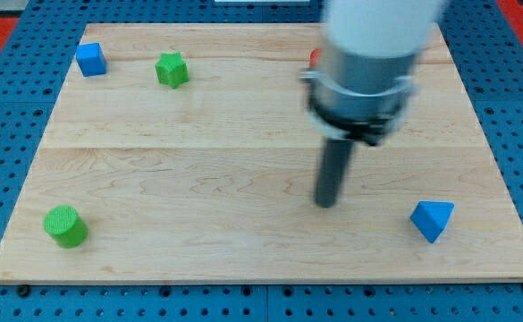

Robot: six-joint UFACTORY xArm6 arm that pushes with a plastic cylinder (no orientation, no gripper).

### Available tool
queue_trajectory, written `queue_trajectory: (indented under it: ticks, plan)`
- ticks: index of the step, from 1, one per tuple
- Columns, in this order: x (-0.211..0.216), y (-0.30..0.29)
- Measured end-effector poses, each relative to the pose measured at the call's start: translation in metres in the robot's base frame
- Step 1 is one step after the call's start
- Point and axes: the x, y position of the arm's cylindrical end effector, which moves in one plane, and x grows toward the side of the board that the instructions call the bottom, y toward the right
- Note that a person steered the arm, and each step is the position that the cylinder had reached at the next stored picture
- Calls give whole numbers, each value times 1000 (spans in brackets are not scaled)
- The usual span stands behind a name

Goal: Push the green circle diagonally top left to the blue triangle

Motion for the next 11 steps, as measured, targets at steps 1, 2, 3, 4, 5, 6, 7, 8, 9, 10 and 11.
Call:
queue_trajectory:
  ticks: [1,2,3,4,5,6,7,8,9,10,11]
  plan:
    - [7,-140]
    - [5,-247]
    - [-8,-290]
    - [40,-294]
    - [37,-251]
    - [27,-185]
    - [32,-183]
    - [50,-212]
    - [59,-168]
    - [40,-91]
    - [14,-33]
